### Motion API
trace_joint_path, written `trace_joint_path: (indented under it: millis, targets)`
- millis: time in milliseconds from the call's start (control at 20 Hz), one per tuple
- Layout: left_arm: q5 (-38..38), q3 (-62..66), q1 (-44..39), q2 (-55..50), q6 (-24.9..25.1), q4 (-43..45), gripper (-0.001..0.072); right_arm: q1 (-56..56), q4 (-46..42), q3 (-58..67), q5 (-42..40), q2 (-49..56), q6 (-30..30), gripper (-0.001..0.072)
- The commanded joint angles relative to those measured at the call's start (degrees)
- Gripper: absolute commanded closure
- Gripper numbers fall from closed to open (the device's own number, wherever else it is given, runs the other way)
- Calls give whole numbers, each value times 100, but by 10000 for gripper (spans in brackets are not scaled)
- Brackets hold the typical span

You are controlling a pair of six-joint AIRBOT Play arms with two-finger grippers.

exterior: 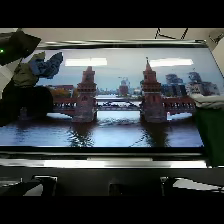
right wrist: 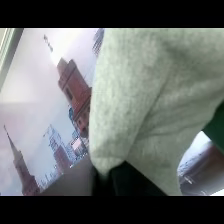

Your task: Fold the clothes and pants, and hang the long-sleeved shirts on hangers.

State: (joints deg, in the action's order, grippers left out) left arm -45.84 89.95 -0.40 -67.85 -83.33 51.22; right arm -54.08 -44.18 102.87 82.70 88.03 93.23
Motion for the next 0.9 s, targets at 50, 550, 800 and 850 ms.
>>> trace_joint_path:
  millis: [50, 550, 800, 850]
  targets:
    - [42, -2, -4, 0, 2, 2, 678, -540, -61, 68, 446, -114, 280, 668]
    - [44, -2, -2, 2, 4, 2, 677, -601, -1099, 70, 909, -627, 654, 668]
    - [44, 0, -2, 2, 7, 2, 677, -601, -3016, 63, 1810, -647, 732, 668]
    - [44, 0, -2, 2, 7, 2, 677, -599, -3397, 35, 1912, -647, 730, 668]
